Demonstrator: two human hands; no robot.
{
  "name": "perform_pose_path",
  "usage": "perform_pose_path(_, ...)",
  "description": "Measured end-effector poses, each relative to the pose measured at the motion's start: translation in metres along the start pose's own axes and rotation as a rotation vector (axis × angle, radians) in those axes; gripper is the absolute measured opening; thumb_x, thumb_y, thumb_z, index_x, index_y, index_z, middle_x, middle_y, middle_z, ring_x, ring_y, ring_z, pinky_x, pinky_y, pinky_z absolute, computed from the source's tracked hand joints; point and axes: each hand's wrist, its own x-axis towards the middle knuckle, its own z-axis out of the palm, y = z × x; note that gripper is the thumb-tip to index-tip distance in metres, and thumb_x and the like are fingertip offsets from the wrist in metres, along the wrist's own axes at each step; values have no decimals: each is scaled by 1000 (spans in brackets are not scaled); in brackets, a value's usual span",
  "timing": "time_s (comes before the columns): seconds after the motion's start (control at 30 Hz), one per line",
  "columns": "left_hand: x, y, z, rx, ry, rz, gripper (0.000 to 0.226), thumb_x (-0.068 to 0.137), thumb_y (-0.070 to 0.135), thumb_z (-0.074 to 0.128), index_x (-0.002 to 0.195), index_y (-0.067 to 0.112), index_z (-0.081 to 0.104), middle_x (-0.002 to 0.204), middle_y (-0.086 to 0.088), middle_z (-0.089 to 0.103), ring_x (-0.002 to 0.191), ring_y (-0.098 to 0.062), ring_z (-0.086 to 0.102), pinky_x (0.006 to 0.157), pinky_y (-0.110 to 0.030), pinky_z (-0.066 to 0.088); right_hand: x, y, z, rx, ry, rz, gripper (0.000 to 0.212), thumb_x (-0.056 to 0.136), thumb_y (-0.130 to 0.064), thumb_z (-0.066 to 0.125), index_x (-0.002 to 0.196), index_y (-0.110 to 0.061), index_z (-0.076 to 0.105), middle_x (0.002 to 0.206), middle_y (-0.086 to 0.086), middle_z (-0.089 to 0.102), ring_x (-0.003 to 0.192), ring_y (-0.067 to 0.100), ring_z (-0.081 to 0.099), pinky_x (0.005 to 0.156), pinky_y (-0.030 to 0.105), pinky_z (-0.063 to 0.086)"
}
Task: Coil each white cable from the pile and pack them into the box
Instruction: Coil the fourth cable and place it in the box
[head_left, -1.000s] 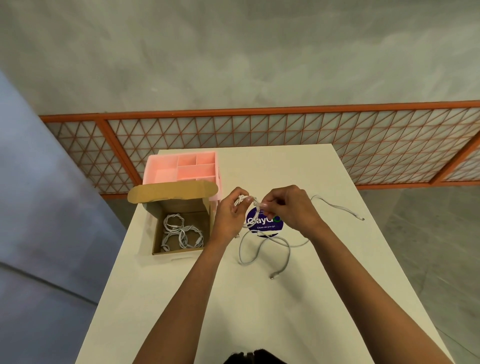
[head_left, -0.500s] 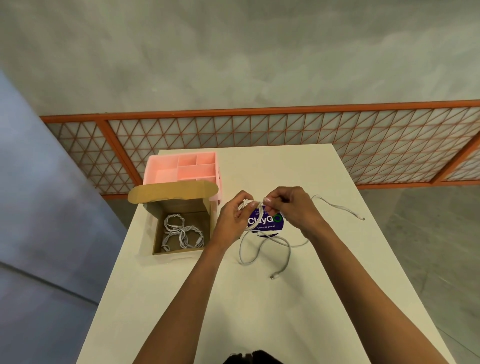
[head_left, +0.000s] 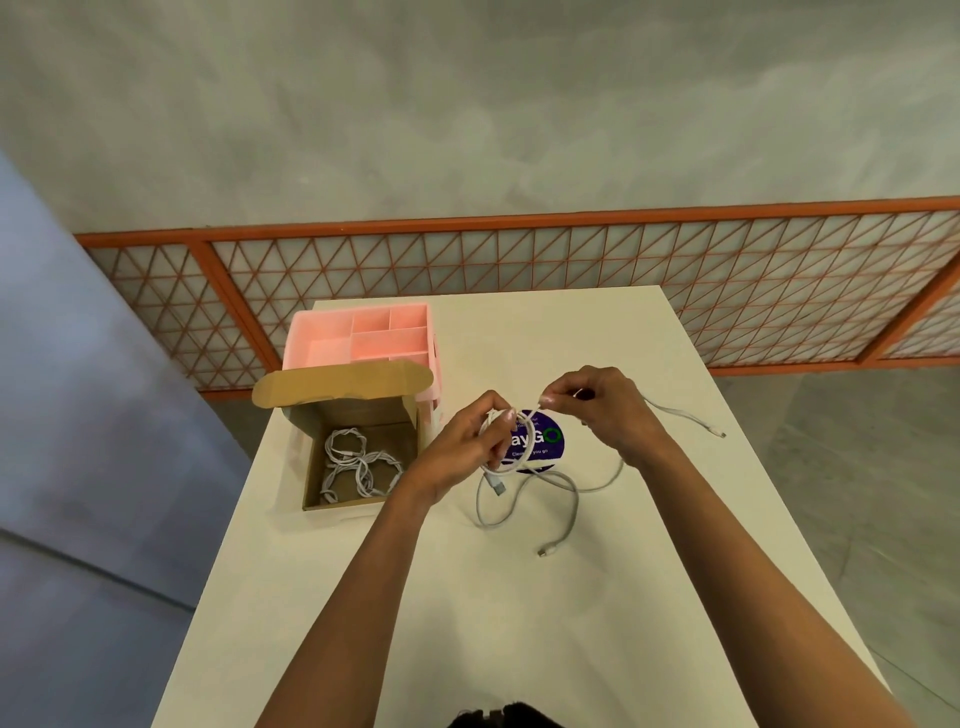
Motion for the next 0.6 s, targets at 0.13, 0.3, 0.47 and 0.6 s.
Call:
perform_pose_path(0.13,3,6,2,115,1,-3,16,98,28,50,105,14,52,55,12,51,53,-5,45,53,-21,37,1,-3,-2,-54,-14,-41,11,82,-18,72,91,-11,75,81,-6,61,71,6,53,55,4,39)
perform_pose_path(0.3,3,12,2,108,43,50,15,96,20,55,104,8,57,79,6,59,62,4,55,48,-10,38,2,0,-3,-46,-2,-49,10,82,-18,72,90,-12,76,77,-6,59,65,5,50,54,5,38)
perform_pose_path(0.47,5,13,4,1,64,54,10,96,21,55,96,11,55,72,5,55,59,-1,48,47,-13,35,2,9,3,103,20,-50,5,83,-15,71,84,-10,72,81,-1,64,70,11,59,70,20,50)
perform_pose_path(0.6,6,12,6,-78,81,69,8,97,20,54,92,14,54,70,9,56,62,-2,51,46,-14,35,-5,17,17,432,43,0,5,86,-7,65,86,-4,68,81,9,67,73,16,66,82,34,55)
